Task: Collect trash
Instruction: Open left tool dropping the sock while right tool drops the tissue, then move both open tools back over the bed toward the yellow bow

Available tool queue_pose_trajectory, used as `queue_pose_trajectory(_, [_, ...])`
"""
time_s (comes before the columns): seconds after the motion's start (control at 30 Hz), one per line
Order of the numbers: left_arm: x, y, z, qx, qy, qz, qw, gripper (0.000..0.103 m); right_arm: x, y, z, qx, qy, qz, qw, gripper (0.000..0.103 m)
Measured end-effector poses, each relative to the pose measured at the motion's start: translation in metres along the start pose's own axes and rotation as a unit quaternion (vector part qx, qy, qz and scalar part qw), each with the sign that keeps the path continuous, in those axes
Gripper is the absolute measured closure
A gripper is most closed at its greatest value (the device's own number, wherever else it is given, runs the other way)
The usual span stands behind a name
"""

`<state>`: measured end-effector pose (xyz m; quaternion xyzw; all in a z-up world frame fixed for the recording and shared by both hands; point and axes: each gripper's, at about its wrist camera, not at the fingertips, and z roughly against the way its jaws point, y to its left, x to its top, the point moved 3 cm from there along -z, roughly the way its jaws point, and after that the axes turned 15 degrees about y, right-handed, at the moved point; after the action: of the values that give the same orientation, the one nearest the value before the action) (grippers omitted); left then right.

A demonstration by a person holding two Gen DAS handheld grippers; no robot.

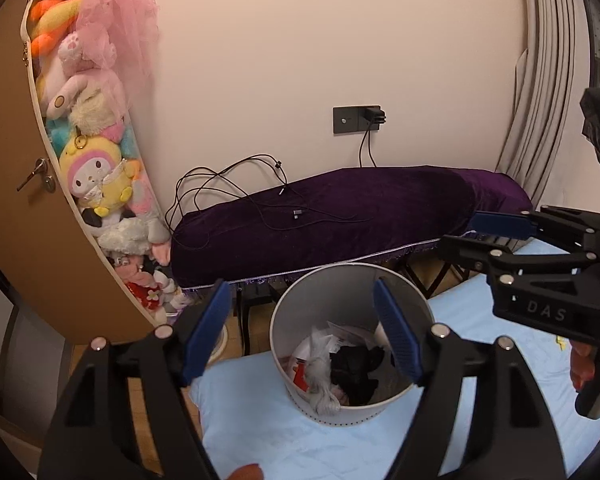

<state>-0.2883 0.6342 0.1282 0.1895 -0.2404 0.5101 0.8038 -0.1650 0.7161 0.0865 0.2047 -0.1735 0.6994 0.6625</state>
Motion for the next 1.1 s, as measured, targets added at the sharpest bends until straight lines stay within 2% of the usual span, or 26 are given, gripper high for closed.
queue_pose_trajectory(0.3, [-0.007, -0.018, 0.011, -0.003, -0.008, -0.022, 0.9997, 0.03, -0.015, -0.002, 0.007, 0.005, -0.002, 0.005, 1.0, 0.054])
queue_pose_trajectory(0.5, [-0.026, -0.041, 0.02, -0.022, -0.006, -0.035, 0.9991, 0.029, -0.047, -0.005, 0.017, 0.006, -0.002, 0.006, 1.0, 0.054])
queue_pose_trajectory(0.77, [-0.064, -0.09, 0.018, -0.033, 0.005, -0.069, 0.9971, 0.03, -0.117, -0.039, 0.039, -0.017, -0.008, -0.023, 1.0, 0.054])
queue_pose_trajectory(1.1, [-0.107, -0.206, 0.023, -0.084, 0.004, -0.141, 0.9864, 0.03, -0.219, -0.104, 0.093, -0.072, -0.029, -0.08, 0.994, 0.054])
